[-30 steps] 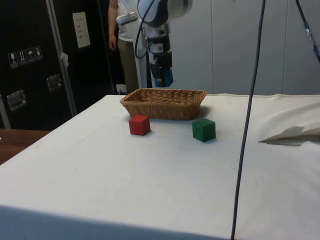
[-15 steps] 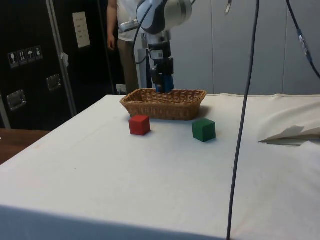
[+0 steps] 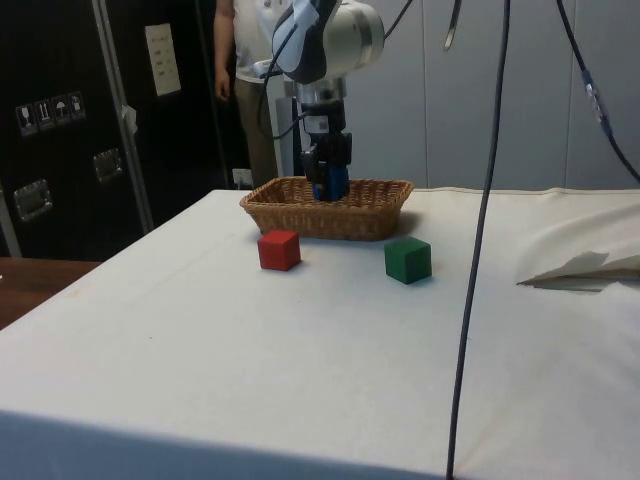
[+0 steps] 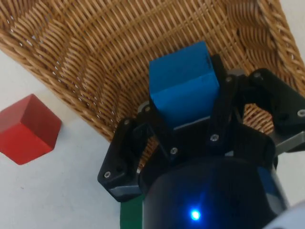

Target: Pick up the blue cube and place it into the basket.

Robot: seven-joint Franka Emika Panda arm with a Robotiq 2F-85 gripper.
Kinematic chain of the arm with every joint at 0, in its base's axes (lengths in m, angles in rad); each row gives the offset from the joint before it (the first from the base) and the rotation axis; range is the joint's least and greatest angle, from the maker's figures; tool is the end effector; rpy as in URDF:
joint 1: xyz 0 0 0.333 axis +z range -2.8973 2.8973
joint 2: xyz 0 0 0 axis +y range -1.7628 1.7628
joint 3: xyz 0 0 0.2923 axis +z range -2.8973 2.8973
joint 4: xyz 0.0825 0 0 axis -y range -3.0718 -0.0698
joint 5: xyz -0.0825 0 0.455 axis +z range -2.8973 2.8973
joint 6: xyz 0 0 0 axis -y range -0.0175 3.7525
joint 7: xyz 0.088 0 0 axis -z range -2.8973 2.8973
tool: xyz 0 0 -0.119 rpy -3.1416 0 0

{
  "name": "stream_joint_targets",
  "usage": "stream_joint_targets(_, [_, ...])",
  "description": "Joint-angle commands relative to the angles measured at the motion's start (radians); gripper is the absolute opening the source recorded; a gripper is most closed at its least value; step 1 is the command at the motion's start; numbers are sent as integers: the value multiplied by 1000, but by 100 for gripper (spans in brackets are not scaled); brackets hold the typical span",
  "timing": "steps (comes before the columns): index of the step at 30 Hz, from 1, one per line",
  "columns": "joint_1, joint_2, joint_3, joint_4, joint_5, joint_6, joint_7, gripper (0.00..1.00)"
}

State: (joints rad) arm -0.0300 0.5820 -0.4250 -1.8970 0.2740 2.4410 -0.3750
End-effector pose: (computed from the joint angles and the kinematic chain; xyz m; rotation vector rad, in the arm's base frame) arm 0.6002 -0.2949 0.1343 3.0650 -0.3441 0.0104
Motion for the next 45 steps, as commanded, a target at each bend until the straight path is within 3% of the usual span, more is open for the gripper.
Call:
stream_joint_targets(1, [-9, 2, 9, 2, 15, 2, -9, 0])
stream_joint_targets(2, [-9, 3, 10, 2, 20, 1, -10, 0])
stream_joint_targets(3, [0, 2, 0, 0, 9, -1, -1, 0])
stream_joint_targets(4, [-9, 4, 10, 2, 23, 1, -11, 0])
stream_joint_targets(8, [-8, 9, 10, 3, 31, 0, -15, 3])
stream_joint_targets(11, [-8, 10, 11, 3, 32, -1, -16, 27])
stream_joint_targets(12, [0, 9, 1, 0, 20, -1, -6, 36])
stream_joint_targets(13, [-8, 10, 11, 3, 33, -1, -16, 36])
stream_joint_targets(14, [-8, 11, 11, 3, 34, -1, -16, 56])
stream_joint_targets(18, [-8, 12, 11, 3, 36, -1, -18, 94])
stream_joint_targets(19, [-8, 12, 11, 3, 36, -1, -18, 100])
stream_joint_targets(20, [0, 10, 2, 0, 24, -2, -8, 100])
stream_joint_targets(21, [-8, 12, 11, 3, 36, -1, -18, 100])
stream_joint_targets(25, [-8, 12, 12, 3, 37, -1, -18, 100])
stream_joint_targets(30, [1, 4, 1, 6, 25, -7, -8, 100])
stream_joint_targets(35, [13, -50, -12, 3, 11, -56, 2, 100])
stream_joint_targets(38, [15, -70, -14, 3, 3, -73, 8, 100])
stream_joint_targets(39, [7, -63, -6, 7, 15, -67, -2, 100])
stream_joint_targets(40, [16, -77, -14, 3, 1, -77, 10, 100])
stream_joint_targets(45, [26, -114, -13, 5, -11, -107, 26, 100])
